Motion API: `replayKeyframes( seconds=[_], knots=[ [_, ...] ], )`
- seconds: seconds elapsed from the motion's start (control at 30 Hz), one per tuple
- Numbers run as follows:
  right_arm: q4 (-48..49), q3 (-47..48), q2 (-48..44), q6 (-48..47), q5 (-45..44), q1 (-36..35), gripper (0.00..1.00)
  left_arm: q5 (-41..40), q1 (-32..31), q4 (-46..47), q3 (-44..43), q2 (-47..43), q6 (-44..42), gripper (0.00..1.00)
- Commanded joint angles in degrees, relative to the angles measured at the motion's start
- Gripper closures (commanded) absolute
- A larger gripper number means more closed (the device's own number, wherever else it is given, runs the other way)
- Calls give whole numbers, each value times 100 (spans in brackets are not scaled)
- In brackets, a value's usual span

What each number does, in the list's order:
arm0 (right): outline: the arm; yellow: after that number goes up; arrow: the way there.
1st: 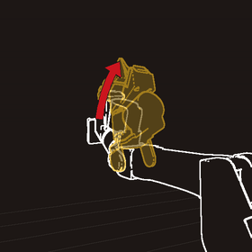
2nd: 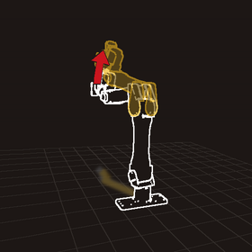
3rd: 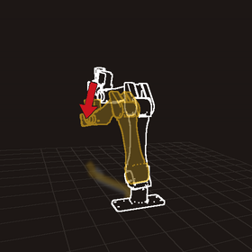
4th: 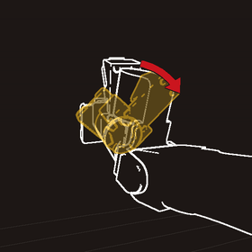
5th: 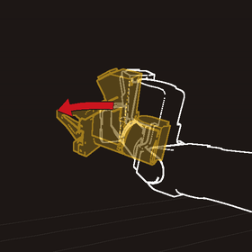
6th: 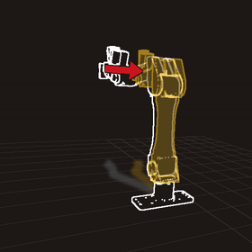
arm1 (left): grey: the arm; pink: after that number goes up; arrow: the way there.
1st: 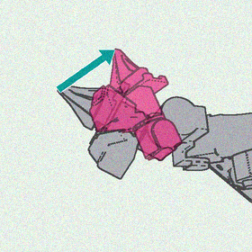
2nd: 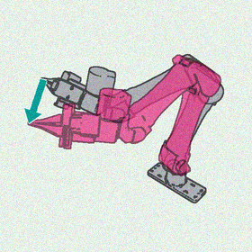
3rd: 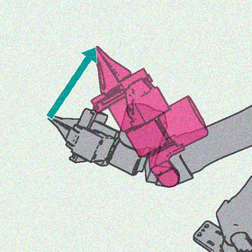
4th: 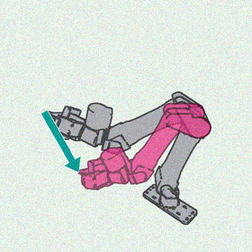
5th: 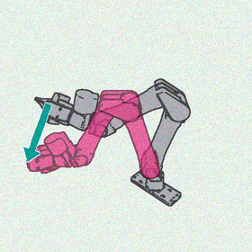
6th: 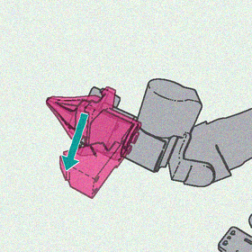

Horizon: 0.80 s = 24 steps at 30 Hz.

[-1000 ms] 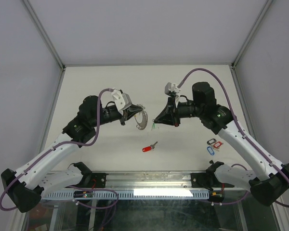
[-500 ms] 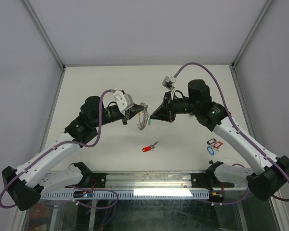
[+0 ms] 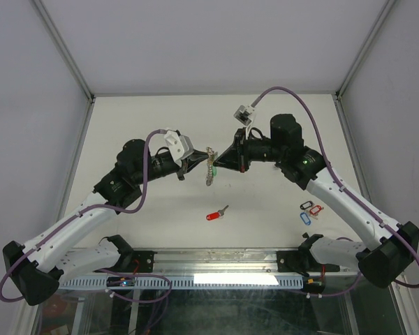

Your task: Put the keys on the keyring

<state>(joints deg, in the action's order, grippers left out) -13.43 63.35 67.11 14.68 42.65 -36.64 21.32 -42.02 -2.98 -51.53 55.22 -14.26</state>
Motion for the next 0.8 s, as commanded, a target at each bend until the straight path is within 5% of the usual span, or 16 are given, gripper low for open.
replayKeyframes(
  seconds=[0.0,0.77],
  knots=[
    [447,275,-48,194,-191,-28,100,-32,-27,433,49,-123,-24,100],
    [428,318,66,440,-565,-32,100,72,-34,420,63,-143,-33,100]
  ],
)
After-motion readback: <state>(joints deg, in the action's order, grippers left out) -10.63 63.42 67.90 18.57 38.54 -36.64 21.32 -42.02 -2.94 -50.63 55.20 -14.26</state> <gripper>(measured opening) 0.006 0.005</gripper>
